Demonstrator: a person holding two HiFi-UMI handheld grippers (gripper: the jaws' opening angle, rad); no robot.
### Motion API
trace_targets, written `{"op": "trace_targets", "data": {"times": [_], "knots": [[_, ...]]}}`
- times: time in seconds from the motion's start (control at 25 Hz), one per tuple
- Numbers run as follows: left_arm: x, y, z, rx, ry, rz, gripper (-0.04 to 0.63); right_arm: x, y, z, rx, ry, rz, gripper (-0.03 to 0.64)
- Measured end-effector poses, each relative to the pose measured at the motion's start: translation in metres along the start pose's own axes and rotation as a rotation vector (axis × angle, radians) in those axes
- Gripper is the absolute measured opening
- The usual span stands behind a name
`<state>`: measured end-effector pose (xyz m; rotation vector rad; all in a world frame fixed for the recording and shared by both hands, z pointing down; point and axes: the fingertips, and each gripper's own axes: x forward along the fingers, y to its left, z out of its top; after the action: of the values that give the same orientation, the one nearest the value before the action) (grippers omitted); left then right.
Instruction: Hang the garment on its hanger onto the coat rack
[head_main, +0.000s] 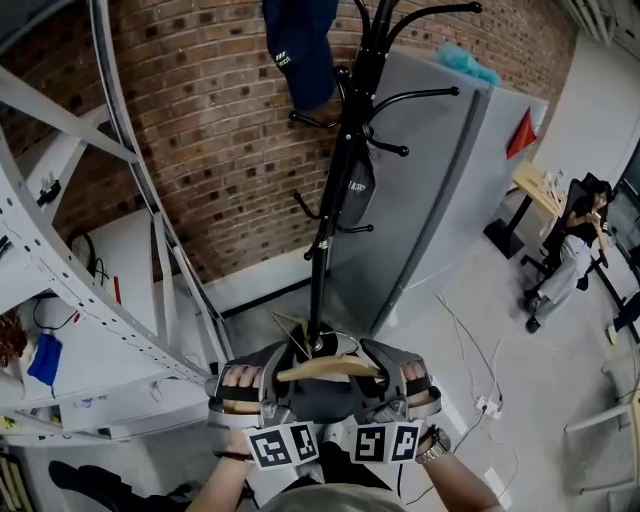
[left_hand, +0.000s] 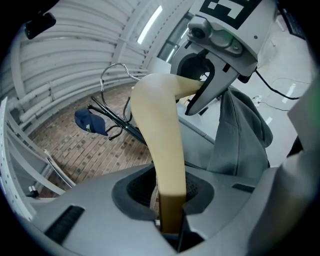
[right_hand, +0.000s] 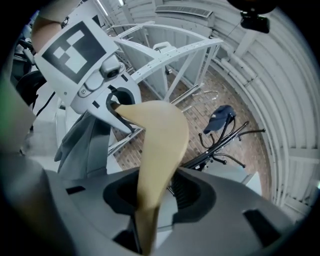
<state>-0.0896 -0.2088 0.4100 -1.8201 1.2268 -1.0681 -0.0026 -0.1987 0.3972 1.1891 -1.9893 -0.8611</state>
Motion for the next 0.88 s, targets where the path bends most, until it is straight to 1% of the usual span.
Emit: {"op": "trace_targets", "data": {"times": [0.24, 0.48, 0.64, 0.76, 0.88], "knots": [[0.062, 0.002, -0.004, 0.001, 0.024, -0.001, 0.066, 0.057, -0.018, -0.029, 0.019, -0.003, 0.012, 0.144], [0.113, -0.004, -0.017, -0.037, 0.086, 0.005, 0.066, 0.102, -0.019, -0.054, 0.006, -0.003, 0.058, 0.144], [0.139, -0.009, -0.021, -0.044, 0.101, 0.020, 0.066, 0.128, -0.020, -0.071, -0.006, -0.005, 0.077, 0.144], [0.160, -0.017, -0.030, -0.052, 0.107, 0.015, 0.066, 0.149, -0.015, -0.084, 0.001, 0.006, 0.066, 0.144], [0.184, -0.024, -0.042, -0.048, 0.099, 0.017, 0.066, 0.174, -0.009, -0.097, 0.011, 0.022, 0.031, 0.144]]}}
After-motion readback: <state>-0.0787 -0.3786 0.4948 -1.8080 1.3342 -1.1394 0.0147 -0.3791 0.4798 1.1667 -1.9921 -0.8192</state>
